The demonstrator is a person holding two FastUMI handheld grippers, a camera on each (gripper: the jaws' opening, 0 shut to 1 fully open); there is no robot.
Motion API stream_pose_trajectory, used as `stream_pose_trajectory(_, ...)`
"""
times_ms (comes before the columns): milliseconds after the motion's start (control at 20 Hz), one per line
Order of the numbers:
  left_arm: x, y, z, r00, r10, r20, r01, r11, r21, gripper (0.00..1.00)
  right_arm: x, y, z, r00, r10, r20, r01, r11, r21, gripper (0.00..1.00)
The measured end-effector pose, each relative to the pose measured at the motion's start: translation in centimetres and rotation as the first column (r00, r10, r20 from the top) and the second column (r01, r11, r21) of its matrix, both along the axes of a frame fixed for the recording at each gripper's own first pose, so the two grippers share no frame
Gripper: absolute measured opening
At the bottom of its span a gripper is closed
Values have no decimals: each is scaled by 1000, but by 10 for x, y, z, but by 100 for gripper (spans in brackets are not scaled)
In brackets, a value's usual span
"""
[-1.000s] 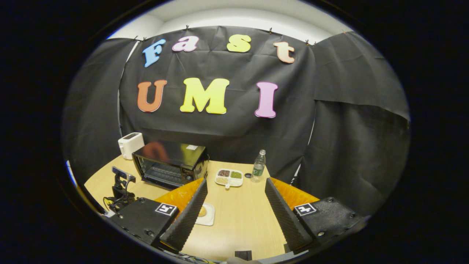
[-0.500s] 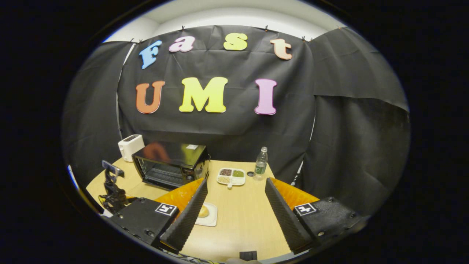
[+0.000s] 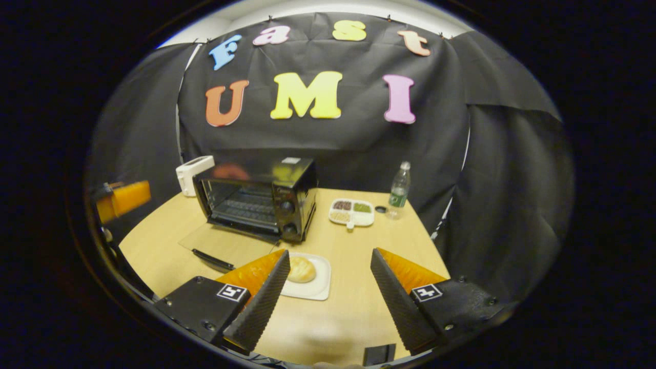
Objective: Open the electric oven with the left hand, put the food in, and close the electric oven.
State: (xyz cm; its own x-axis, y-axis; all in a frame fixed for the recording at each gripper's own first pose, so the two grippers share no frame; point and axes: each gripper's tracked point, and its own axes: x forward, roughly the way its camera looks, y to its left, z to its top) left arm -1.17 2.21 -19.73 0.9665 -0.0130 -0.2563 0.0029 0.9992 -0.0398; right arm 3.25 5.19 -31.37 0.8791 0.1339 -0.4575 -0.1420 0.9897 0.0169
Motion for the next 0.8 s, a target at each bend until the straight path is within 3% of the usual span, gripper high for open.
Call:
stream_pose_trajectory(400,-21,20,119,972,44,230,-51,998,24,93,29,43,-111,984,17,-178,-11,999,33,100)
stream_pose_trajectory(800,-28,28,136,964,49,262,-69,996,65,93,78,66,-140,980,22,-196,-24,1000,-8,100)
